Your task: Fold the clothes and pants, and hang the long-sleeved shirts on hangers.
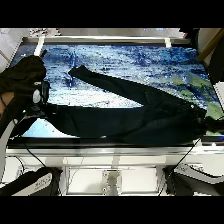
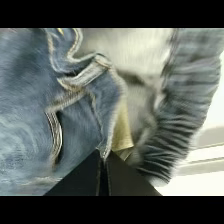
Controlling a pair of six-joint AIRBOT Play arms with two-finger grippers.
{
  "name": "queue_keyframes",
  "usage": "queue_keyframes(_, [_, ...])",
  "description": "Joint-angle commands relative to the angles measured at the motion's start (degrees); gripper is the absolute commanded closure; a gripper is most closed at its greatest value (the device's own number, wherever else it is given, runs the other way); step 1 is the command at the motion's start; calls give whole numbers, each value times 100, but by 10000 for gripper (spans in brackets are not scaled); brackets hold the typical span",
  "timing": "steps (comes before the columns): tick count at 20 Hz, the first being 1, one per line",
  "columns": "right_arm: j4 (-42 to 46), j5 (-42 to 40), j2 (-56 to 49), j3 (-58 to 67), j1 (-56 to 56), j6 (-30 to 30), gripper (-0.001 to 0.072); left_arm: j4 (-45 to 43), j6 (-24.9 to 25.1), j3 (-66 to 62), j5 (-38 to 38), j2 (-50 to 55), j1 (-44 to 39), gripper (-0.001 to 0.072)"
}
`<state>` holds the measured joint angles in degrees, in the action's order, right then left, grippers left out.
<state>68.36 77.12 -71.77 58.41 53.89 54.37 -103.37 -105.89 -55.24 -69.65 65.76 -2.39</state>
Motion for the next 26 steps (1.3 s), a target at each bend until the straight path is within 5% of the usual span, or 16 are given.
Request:
queue_keyframes(1, [396,260,400,949,24,-9,665,17,-72,0,-15,-656,31,692])
queue_keyframes(8, [448,205,922,-120,1908,-476,665,-415,-1005,2109,-192,-1941,37,692])
queue_keyframes(14, [640,-155,920,-743,3045,-485,665,-614,-1722,2999,1377,-1899,35,692])
queue_keyframes(18, [704,-278,920,-933,3040,-476,659,-662,-1843,2990,1757,-1683,35,691])
queue_keyframes(19, [704,-177,922,-907,3040,-446,553,-654,-1843,2973,1757,-1687,35,637])
queue_keyframes(20, [686,-74,922,-831,3040,-374,352,-656,-1843,2907,1740,-1714,35,357])
queue_keyframes(21, [673,39,922,-673,3040,-210,285,-654,-1843,2730,1733,-1779,35,33])
queue_keyframes(24, [109,151,925,120,3040,267,286,-651,-1611,1659,2315,-2072,33,19])
queue_keyframes(26, [-1554,101,925,435,2999,291,289,-374,-1163,741,3180,-1858,22,109])
